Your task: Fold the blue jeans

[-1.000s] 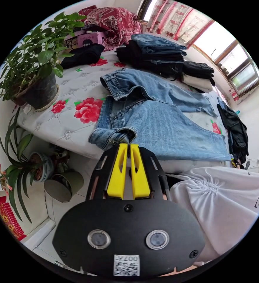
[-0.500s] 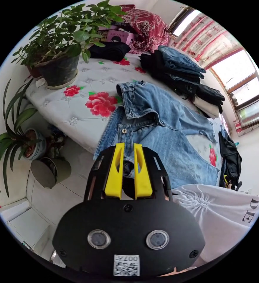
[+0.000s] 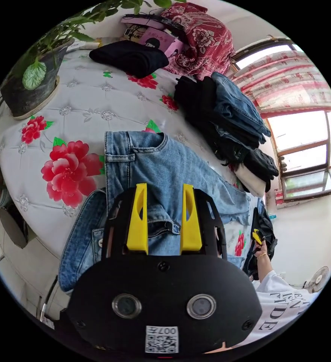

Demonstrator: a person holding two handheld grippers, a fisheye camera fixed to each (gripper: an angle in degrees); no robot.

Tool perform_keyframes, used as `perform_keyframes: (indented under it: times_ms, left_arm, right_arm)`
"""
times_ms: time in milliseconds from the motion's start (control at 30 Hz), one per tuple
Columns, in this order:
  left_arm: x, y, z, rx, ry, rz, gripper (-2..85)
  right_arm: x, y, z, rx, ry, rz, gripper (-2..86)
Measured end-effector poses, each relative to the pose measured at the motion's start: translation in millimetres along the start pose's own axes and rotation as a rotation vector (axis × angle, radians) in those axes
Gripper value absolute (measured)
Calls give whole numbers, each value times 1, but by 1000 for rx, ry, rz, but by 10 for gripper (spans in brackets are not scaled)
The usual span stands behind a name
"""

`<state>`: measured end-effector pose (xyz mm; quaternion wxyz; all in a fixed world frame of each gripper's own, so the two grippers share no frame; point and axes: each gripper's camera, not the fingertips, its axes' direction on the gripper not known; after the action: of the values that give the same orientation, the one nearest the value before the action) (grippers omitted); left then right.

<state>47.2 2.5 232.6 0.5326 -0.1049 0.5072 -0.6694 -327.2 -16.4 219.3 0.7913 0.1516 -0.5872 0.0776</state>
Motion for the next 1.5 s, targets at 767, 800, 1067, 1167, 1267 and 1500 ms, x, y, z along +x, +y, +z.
perform_keyframes:
  times_ms: [767,800,1067,1167,1267,1500]
  left_arm:
    - [-3,1,18,-264,77,246,92]
    - [-3,3,6,-247,57,260,96]
    - [-17,-29,-29,-63,-35,224,135]
    - [-29,-54,10,-144,26,146,144]
    - [-30,-68,48,-271,-22,115,95]
    - [24,-56,19,72,-164,380,47]
  right_arm:
    - [121,3,13,-6,259,169,20]
    - [112,12,8,44,265,143,21]
    - [-10,17,83,-34,189,-303,7]
    - [-64,25,141,-91,237,-496,1]
    - [-96,38,204,-195,314,-633,-2]
    - [-92,38,264,-95,810,-755,-3]
